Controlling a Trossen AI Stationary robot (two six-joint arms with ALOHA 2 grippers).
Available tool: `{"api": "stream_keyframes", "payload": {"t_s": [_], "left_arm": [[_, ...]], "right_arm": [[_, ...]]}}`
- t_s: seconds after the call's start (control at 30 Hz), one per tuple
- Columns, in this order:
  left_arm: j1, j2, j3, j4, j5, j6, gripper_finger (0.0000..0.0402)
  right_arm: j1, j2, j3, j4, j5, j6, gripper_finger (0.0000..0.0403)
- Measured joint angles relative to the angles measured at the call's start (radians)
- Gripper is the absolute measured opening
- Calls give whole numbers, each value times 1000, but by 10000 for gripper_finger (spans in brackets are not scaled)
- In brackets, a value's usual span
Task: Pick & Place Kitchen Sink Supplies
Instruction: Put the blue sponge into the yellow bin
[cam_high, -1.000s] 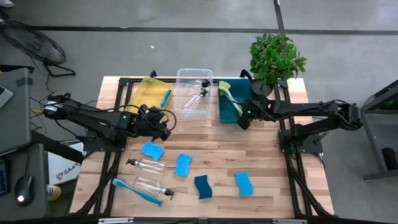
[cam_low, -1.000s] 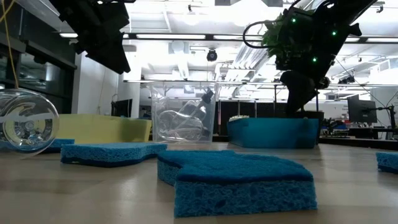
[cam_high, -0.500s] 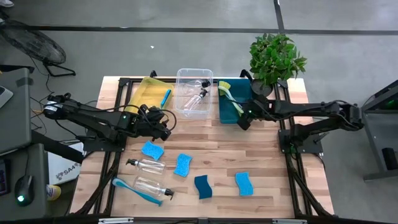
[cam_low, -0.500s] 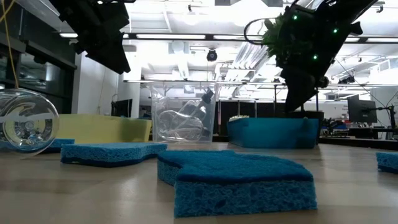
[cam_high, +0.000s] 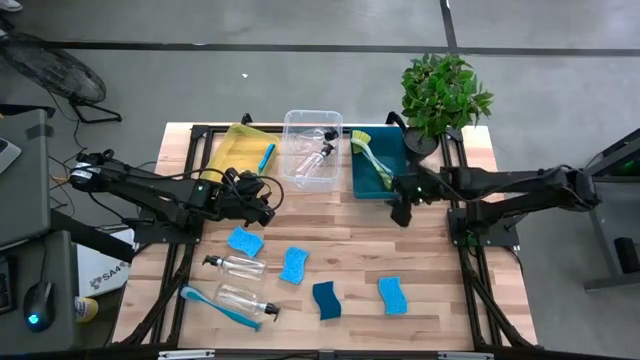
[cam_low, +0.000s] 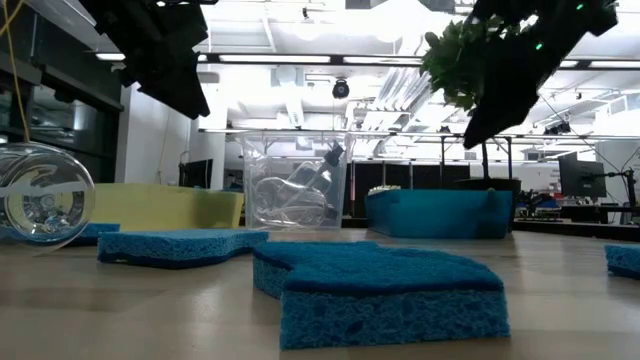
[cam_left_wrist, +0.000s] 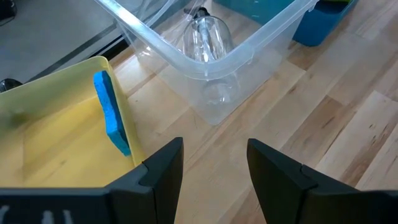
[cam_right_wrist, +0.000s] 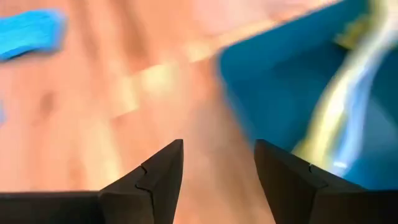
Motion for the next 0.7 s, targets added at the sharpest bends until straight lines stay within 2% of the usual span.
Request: {"api": "stream_keyframes", "payload": {"t_s": [0.17,0.3,0.53,0.7], "left_arm": [[0,0,0,1,9,0,173],[0,0,0,21,36,5,173],[0,0,0,33,60,16,173],[0,0,0,56,64,33,173]], "right_arm": [[152,-21,0,-9,-95,-21,190],[284,-13,0,-15,-138,45,190],[533,-11,0,-134,-107,269,190],[695,38,0,-137,-55,361,190]]}}
